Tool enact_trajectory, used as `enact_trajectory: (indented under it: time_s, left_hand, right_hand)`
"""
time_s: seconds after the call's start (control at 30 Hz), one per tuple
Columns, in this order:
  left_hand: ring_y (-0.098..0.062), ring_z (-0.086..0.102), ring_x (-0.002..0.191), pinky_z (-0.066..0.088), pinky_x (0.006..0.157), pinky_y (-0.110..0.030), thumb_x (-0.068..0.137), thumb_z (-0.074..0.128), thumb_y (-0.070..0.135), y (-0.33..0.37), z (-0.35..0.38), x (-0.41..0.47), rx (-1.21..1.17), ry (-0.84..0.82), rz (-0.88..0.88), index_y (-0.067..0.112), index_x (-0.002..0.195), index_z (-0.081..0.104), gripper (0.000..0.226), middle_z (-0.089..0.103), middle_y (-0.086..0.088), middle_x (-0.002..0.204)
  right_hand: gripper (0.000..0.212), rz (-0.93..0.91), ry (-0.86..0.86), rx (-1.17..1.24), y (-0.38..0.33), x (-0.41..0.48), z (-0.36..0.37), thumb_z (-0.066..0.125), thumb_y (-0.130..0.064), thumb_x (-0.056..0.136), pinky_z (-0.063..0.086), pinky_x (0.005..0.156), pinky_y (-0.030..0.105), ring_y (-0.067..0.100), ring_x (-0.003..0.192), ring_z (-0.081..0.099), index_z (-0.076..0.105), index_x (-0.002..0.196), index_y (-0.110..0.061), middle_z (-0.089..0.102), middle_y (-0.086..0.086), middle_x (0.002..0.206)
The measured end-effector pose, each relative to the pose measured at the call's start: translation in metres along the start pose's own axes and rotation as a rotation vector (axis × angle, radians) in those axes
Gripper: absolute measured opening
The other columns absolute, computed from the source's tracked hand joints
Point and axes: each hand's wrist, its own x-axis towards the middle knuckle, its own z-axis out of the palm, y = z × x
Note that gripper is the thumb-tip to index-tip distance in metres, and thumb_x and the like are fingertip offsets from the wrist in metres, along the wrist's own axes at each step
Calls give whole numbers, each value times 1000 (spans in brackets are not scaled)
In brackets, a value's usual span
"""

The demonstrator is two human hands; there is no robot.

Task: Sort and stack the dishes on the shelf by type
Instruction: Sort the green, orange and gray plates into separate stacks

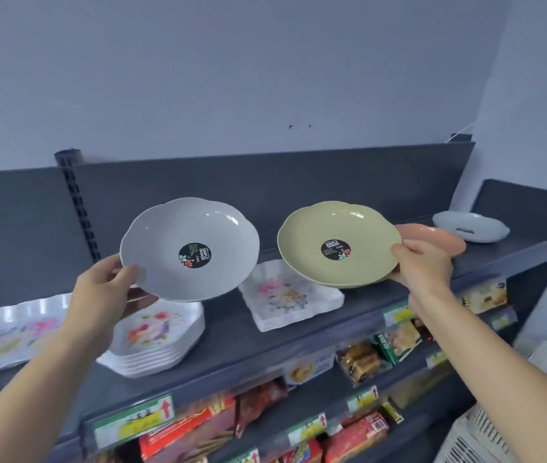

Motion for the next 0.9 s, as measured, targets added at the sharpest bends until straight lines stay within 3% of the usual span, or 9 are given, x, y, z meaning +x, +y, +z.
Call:
enact_trajectory:
  time_s: [0.1,0.17,0.3,0.43,0.53,0.63,0.73,0.8,0.9]
  left_hand:
    - [-24,62,66,54,50,-16,89,49,0,-3,43,0,-34,-30,-19,9,102,65,23,65,-13,92]
    - [-24,64,69,55,52,-17,89,49,1,-4,68,3,-28,-58,-22,10,111,64,28,66,-15,98]
    - [-25,68,74,55,53,-19,89,47,1,-5,109,12,-40,-81,5,12,113,63,30,67,-14,101]
    - [-28,68,80,58,56,-22,89,48,4,-7,143,31,-28,-110,-4,13,117,62,32,68,-15,104]
    - [-32,71,84,60,63,-28,90,48,4,-11,168,51,-27,-172,-25,13,117,61,32,68,-16,108]
    - [-32,72,80,61,66,-32,91,46,4,-11,195,69,-44,-237,-43,14,114,63,30,70,-16,105]
    - [-25,72,74,58,59,-23,92,46,4,-12,219,88,-65,-251,-59,15,111,64,28,70,-12,103]
    - [-24,72,78,58,60,-23,93,47,5,-13,233,101,-64,-272,-67,15,115,63,29,70,-11,105]
    - [-26,72,80,59,64,-25,93,46,6,-15,251,118,-62,-320,-81,13,118,62,30,71,-12,106]
  right_hand:
    - [35,27,9,23,3,28,-30,54,3,84,56,71,35,25,87,65,61,61,-22,63,-1,74]
    - [31,40,24,38,4,43,-46,54,4,85,55,72,33,24,89,65,63,68,-20,62,-4,76]
    - [18,64,67,85,18,72,-63,58,-1,87,56,73,35,27,97,66,63,93,-17,65,5,96]
    - [22,133,89,136,36,91,-65,59,-4,89,57,70,33,28,100,66,59,110,-12,61,9,110]
    - [25,193,64,137,52,108,-57,59,-6,90,60,63,29,27,94,68,59,115,-10,63,15,115]
    - [28,237,33,124,60,125,-41,57,-3,91,57,72,35,28,89,68,56,119,-7,63,16,115]
    - [25,284,-9,88,70,144,-21,55,-2,92,55,72,36,31,92,68,58,115,-8,63,17,115]
    - [15,306,-40,54,75,156,-8,54,-1,92,55,71,37,33,94,67,61,101,-11,65,18,111]
    - [20,278,-55,-40,81,169,8,53,-2,92,56,71,38,33,94,66,63,81,-16,66,17,104]
